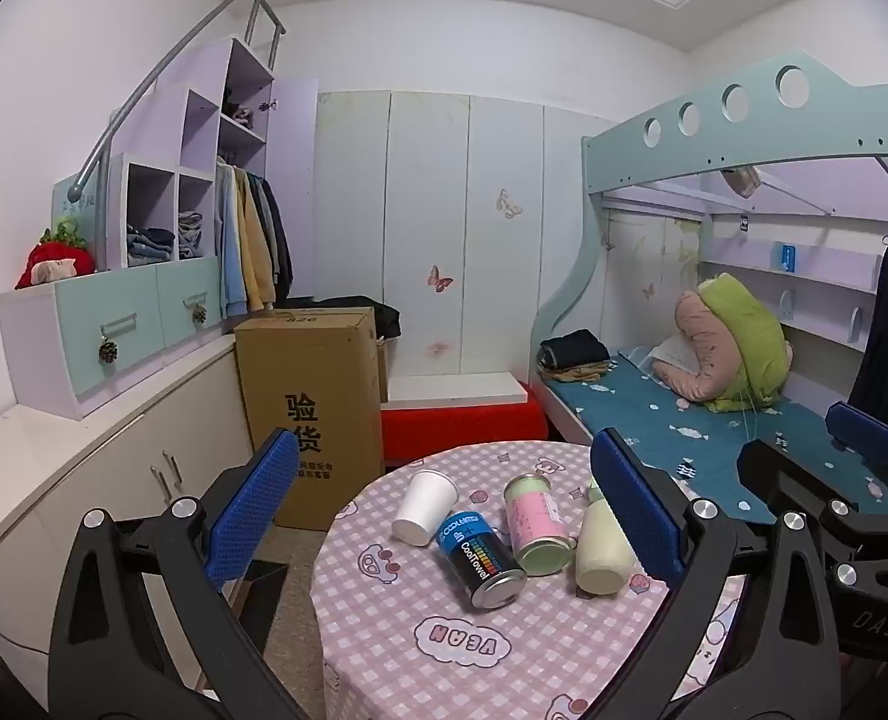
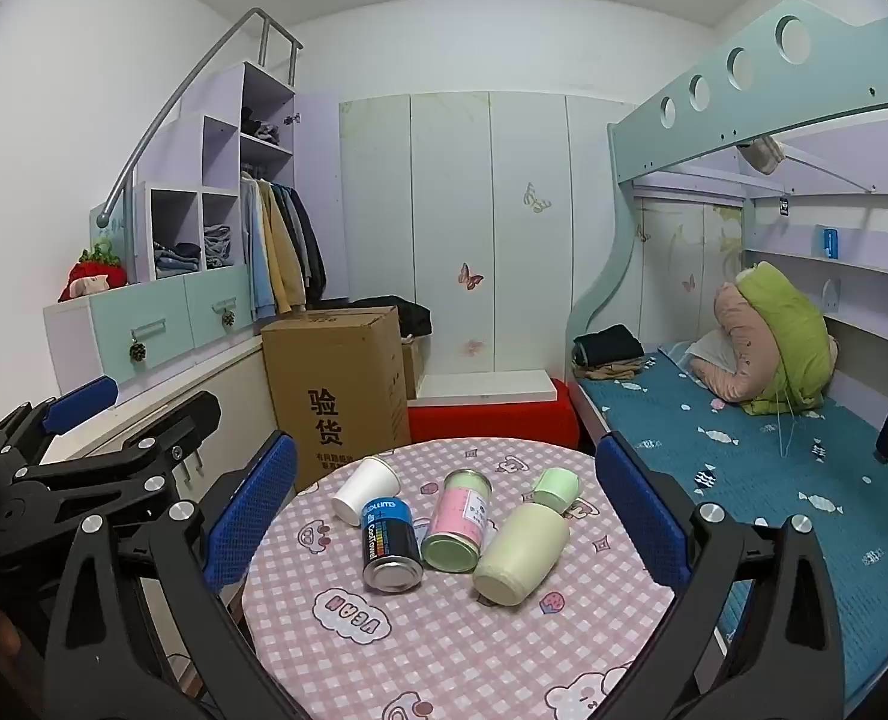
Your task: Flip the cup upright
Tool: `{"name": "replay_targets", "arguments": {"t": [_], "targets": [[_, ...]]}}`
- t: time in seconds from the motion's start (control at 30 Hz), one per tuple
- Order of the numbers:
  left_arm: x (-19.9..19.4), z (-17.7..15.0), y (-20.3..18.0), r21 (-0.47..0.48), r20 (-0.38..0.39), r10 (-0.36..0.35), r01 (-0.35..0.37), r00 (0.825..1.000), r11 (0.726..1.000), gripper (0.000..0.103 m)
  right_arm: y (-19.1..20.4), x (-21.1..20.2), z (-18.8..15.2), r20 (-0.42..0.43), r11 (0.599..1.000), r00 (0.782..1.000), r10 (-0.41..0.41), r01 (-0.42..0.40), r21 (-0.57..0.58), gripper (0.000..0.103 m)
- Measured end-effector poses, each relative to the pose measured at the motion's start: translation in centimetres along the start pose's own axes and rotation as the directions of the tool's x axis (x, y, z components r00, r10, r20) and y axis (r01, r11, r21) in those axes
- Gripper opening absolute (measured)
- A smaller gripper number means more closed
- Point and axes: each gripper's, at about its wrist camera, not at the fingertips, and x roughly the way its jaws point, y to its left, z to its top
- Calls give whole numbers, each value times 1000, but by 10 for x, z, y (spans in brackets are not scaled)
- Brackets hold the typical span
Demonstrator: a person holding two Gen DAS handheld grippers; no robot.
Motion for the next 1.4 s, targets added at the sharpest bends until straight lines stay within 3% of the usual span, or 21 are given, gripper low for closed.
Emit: {"name": "replay_targets", "arguments": {"t": [1.4], "targets": [[-2, 2, 0, 0, 5, 6, -6, 1000, 1000, 98, -2, 1, 0, 6, 1000, 1000, 3, -3, 4, 96]]}}
